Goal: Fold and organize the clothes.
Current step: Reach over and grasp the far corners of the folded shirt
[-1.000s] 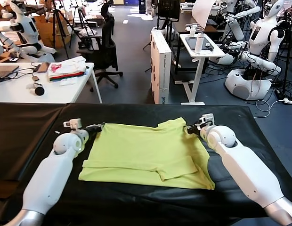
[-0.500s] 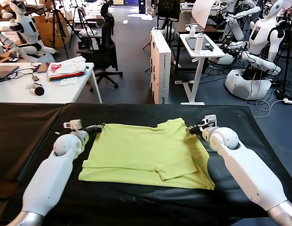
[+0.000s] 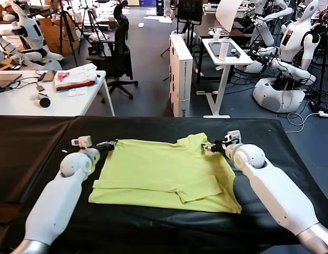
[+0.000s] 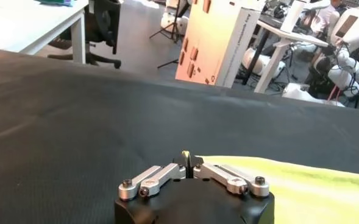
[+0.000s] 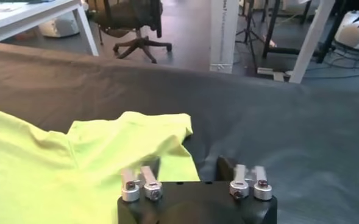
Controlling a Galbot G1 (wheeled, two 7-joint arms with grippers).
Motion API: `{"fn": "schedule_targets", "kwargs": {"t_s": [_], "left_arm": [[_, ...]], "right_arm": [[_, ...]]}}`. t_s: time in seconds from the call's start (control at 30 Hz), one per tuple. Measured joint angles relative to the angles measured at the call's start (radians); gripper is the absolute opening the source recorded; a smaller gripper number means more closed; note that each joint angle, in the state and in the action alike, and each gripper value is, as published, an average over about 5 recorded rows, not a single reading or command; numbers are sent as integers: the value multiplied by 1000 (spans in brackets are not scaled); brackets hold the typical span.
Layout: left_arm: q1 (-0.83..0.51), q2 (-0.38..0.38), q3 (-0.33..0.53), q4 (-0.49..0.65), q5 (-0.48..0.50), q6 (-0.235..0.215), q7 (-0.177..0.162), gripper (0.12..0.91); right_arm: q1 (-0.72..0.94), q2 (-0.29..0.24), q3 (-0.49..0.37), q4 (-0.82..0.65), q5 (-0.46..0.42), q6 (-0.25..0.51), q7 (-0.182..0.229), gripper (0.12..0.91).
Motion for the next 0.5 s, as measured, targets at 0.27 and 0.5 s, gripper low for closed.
{"fn": "schedule_targets", "kwargs": {"t_s": [0.27, 0.5], "left_arm": [[6, 4, -5, -6, -1, -2, 4, 180], [33, 19, -31, -40, -14, 0, 2, 175]], "right_arm": [[-22, -1, 26, 25, 7, 28, 6, 139], [-75, -22, 84, 114, 24, 74, 15, 139]]}}
